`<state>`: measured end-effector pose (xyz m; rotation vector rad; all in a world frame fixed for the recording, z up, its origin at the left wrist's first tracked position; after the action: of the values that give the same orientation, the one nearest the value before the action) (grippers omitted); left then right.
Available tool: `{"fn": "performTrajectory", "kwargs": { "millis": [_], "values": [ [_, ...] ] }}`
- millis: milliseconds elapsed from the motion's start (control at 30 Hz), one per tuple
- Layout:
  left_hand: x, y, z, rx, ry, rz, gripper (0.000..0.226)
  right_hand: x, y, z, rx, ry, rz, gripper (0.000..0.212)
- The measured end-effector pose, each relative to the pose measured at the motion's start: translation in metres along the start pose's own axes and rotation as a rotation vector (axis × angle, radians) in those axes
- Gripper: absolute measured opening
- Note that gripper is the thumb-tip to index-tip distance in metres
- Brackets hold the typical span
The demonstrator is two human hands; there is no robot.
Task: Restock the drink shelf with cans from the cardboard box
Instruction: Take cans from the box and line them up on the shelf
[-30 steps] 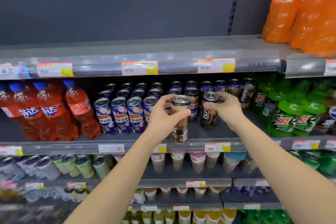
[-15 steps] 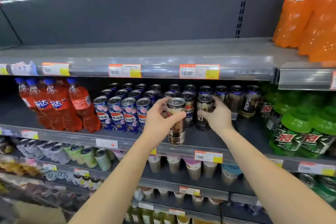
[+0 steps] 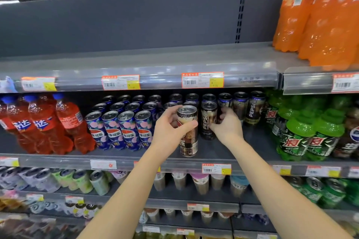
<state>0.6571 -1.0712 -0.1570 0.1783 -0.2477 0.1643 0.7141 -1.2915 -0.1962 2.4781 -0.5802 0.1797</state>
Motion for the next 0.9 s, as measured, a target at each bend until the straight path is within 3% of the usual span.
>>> {"fn": "performTrajectory", "kwargs": {
  "millis": [67,133,200,367,567,667,900],
  "values": [
    [0.003,-0.009,-0.001,-0.024,-0.005,-0.024,0.063,-0.023,0.005,-0.013,0.111,0.063,-0.132,0.063],
    [0.006,-0.018,-0.002,-0.049,-0.009,-0.044,0.065,-0.050,0.002,-0.027,0.211,0.142,-0.377,0.069],
    [0.007,-0.029,0.000,-0.075,-0.016,-0.060,0.063,-0.065,0.006,-0.034,0.313,0.149,-0.462,0.074],
    [0.006,-0.062,0.004,-0.057,-0.057,-0.138,0.067,-0.056,0.034,-0.029,0.328,0.149,-0.195,0.070],
    [0.005,-0.059,0.013,0.422,-0.287,-0.148,0.078,-0.039,0.057,0.003,0.301,0.051,-0.026,0.063],
    [0.007,-0.048,0.014,0.630,-0.383,-0.077,0.068,-0.024,0.054,0.017,0.259,0.016,0.017,0.069],
    [0.003,-0.044,0.005,0.861,-0.466,-0.019,0.061,0.007,0.037,0.037,0.208,-0.030,0.045,0.073]
  ]
}}
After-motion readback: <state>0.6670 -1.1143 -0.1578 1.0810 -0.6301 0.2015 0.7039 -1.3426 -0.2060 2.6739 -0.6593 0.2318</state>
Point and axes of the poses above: each hand's wrist, its own x-axis towards the middle knuckle, its own y-axis out of the back of the hand, z = x × y, the point moved 7 cm from there along x, towards the middle knuckle, and after that the axes turned 6 degrees about z, right-handed, at the moved point
